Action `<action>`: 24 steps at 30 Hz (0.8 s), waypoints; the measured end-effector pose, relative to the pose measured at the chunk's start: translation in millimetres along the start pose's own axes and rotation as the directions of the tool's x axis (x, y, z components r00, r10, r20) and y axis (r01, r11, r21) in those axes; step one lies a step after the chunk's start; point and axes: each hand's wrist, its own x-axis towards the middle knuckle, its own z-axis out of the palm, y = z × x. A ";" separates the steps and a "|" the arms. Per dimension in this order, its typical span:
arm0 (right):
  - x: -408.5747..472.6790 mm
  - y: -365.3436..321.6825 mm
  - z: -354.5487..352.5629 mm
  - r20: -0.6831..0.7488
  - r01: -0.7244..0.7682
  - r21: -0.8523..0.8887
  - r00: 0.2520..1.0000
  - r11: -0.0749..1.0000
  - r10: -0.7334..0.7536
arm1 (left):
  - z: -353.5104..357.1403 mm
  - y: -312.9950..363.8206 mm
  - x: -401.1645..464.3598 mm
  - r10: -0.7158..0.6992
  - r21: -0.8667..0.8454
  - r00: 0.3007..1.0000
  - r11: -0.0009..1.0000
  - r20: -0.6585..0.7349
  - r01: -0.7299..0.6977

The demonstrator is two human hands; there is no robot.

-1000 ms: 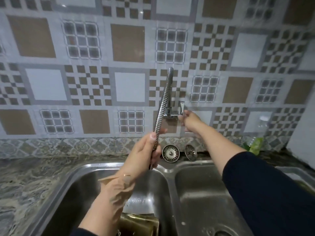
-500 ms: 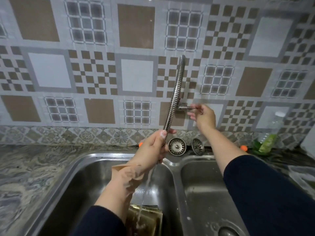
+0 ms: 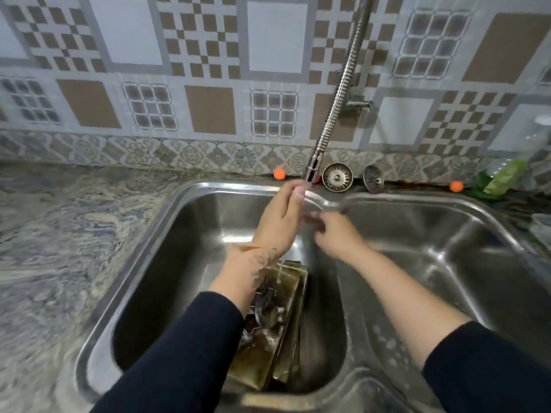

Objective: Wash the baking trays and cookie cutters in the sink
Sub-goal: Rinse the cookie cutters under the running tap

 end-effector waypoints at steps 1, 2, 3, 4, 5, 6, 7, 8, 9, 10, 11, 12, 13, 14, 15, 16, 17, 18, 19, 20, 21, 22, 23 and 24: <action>-17.3 1.4 21.9 0.097 -0.008 -0.030 0.995 1.000 0.011 | -1.4 -19.8 -15.7 -0.048 0.068 0.999 0.997 0.004 0.048; -32.5 3.2 42.7 0.173 -0.008 -0.045 0.985 0.999 0.016 | -3.9 -41.2 -30.7 -0.129 0.179 0.991 0.976 0.018 0.124; -44.3 5.4 61.7 0.243 -0.002 -0.052 0.970 0.999 0.014 | -7.3 -63.6 -45.2 -0.244 0.314 0.969 0.924 0.043 0.219; -53.9 6.8 79.1 0.314 -0.003 -0.073 0.949 0.997 0.026 | -11.0 -86.2 -59.1 -0.372 0.457 0.926 0.837 0.068 0.303; -60.0 7.6 95.1 0.373 -0.018 -0.106 0.926 0.994 0.056 | -14.9 -102.5 -72.3 -0.487 0.572 0.870 0.736 0.077 0.362; -63.9 7.4 109.0 0.414 -0.042 -0.149 0.905 0.988 0.101 | -18.0 -116.0 -82.9 -0.576 0.643 0.814 0.649 0.069 0.405; -64.9 7.1 120.5 0.430 -0.062 -0.191 0.892 0.980 0.140 | -21.1 -120.7 -91.9 -0.631 0.674 0.773 0.598 0.063 0.433; -64.1 6.6 130.4 0.430 -0.078 -0.224 0.886 0.971 0.170 | -23.7 -122.8 -96.6 -0.657 0.674 0.751 0.585 0.067 0.451; -62.6 4.5 137.5 0.424 -0.092 -0.238 0.886 0.967 0.189 | -26.5 -121.8 -98.8 -0.659 0.657 0.747 0.599 0.081 0.457; -60.2 2.5 142.1 0.422 -0.117 -0.222 0.883 0.968 0.203 | -29.1 -118.1 -98.6 -0.651 0.635 0.753 0.623 0.097 0.457; -57.5 0.5 143.0 0.417 -0.155 -0.166 0.884 0.974 0.212 | -31.7 -112.4 -98.2 -0.640 0.606 0.761 0.649 0.108 0.460; -53.2 -0.3 140.8 0.402 -0.207 -0.085 0.888 0.975 0.224 | -33.6 -106.6 -97.8 -0.628 0.568 0.770 0.675 0.109 0.470; -49.4 -0.9 134.7 0.387 -0.263 0.013 0.891 0.965 0.238 | -34.8 -100.8 -97.3 -0.620 0.530 0.777 0.697 0.108 0.483; -47.8 -2.3 125.3 0.380 -0.316 0.131 0.891 0.940 0.247 | -34.9 -96.6 -96.8 -0.612 0.494 0.783 0.717 0.109 0.492; -47.3 -3.7 114.5 0.388 -0.365 0.254 0.887 0.896 0.251 | -33.4 -91.6 -95.9 -0.604 0.445 0.788 0.742 0.120 0.501; -48.2 -5.2 103.6 0.408 -0.401 0.367 0.880 0.839 0.242 | -30.1 -86.8 -94.5 -0.602 0.362 0.786 0.771 0.143 0.524; -50.1 -6.0 93.3 0.428 -0.414 0.459 0.878 0.786 0.213 | -23.9 -82.9 -92.4 -0.618 0.241 0.766 0.782 0.178 0.575; -53.0 -5.4 85.7 0.436 -0.404 0.520 0.883 0.752 0.174 | -16.2 -78.6 -90.0 -0.643 0.100 0.734 0.763 0.219 0.639; -56.6 -4.7 79.2 0.432 -0.377 0.535 0.891 0.756 0.139 | -8.0 -75.4 -86.8 -0.666 -0.031 0.699 0.718 0.261 0.696; -60.1 -3.6 74.9 0.415 -0.334 0.501 0.902 0.798 0.117 | -1.1 -72.8 -82.9 -0.677 -0.139 0.679 0.672 0.284 0.728; -64.4 -2.4 71.8 0.394 -0.288 0.443 0.913 0.849 0.104 | 3.9 -69.8 -78.8 -0.693 -0.212 0.667 0.633 0.273 0.744; -68.2 -0.4 69.9 0.375 -0.242 0.392 0.923 0.888 0.086 | 6.9 -66.9 -74.1 -0.716 -0.253 0.657 0.608 0.237 0.753; -71.5 1.2 68.4 0.360 -0.204 0.359 0.931 0.911 0.067 | 8.1 -65.6 -69.1 -0.739 -0.277 0.639 0.582 0.212 0.765; -74.3 2.9 66.9 0.351 -0.174 0.343 0.935 0.923 0.046 | 8.7 -67.6 -64.2 -0.757 -0.281 0.621 0.562 0.206 0.778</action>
